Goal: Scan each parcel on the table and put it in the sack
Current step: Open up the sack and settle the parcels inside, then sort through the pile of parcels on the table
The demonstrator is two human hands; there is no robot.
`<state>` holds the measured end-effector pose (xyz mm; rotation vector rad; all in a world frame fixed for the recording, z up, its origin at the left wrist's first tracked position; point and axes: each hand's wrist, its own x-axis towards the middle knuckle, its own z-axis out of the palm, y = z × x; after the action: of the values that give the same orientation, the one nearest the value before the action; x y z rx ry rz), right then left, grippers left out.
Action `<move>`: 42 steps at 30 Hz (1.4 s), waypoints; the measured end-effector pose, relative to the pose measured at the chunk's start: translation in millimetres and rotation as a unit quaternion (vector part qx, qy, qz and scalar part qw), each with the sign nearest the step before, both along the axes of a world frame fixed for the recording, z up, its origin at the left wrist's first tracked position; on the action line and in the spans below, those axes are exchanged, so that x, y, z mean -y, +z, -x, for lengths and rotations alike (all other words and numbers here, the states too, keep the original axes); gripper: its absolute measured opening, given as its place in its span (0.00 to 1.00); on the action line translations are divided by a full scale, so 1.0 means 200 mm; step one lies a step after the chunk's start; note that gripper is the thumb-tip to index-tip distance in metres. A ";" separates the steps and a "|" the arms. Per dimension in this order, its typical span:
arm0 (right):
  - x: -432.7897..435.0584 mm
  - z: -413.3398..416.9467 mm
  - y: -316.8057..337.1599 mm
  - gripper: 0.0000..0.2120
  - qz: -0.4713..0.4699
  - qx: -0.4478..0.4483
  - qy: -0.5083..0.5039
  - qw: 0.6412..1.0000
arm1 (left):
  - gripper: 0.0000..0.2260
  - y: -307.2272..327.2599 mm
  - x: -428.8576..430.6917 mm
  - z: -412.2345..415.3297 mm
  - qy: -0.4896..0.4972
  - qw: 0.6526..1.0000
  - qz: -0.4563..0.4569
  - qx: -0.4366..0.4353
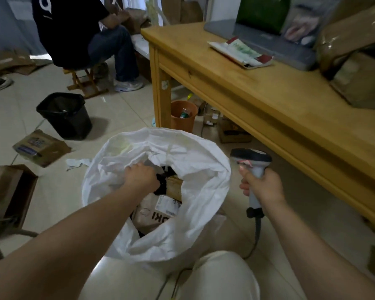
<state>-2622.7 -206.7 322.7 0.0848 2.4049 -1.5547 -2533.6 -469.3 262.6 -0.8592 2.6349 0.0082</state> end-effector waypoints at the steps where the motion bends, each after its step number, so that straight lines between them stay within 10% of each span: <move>1: -0.03 -0.03 0.05 0.15 0.023 -0.009 -0.002 1.000 | 0.17 0.06 -0.08 0.02 -0.013 1.000 -0.008 -0.016; 7: -0.26 -0.21 0.38 0.14 0.258 0.041 -0.098 0.960 | 0.18 0.44 -0.50 0.10 -0.085 0.986 -0.009 -0.140; 13: -0.57 -0.36 0.69 0.06 0.549 0.203 -0.106 0.804 | 0.07 0.83 -0.94 0.25 -0.184 0.955 -0.044 -0.227; 17: -0.90 -0.37 0.82 0.28 0.632 0.188 -0.062 0.749 | 0.17 1.04 -1.26 0.36 -0.233 0.931 -0.106 -0.259; 23: -1.35 -0.34 1.04 0.06 0.583 0.044 -0.105 0.805 | 0.22 1.28 -1.78 0.54 -0.314 0.884 -0.167 -0.304; 28: -1.65 -0.25 1.13 0.07 0.565 -0.056 -0.195 0.800 | 0.19 1.49 -2.23 0.70 -0.339 0.830 -0.246 -0.368; 35: -1.93 -0.10 1.12 0.07 0.531 -0.129 -0.242 0.802 | 0.08 1.72 -2.82 1.06 -0.141 0.706 -0.574 -0.390; 38: -2.00 -0.06 1.09 0.09 0.521 -0.147 -0.249 0.803 | 0.10 1.72 -2.99 1.19 -0.261 0.747 -0.438 -0.427; 40: -2.04 -0.04 1.08 0.09 0.519 -0.151 -0.239 0.807 | 0.24 1.72 -3.04 1.22 -0.430 0.797 -0.089 -0.414; 42: -2.05 -0.05 1.08 0.10 0.512 -0.155 -0.229 0.813 | 0.26 1.73 -3.03 1.25 -0.515 0.733 0.160 -0.415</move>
<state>-2613.0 204.2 539.6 0.2066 1.4211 -3.0724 -2784.3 137.6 607.7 0.9041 3.6121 -0.4560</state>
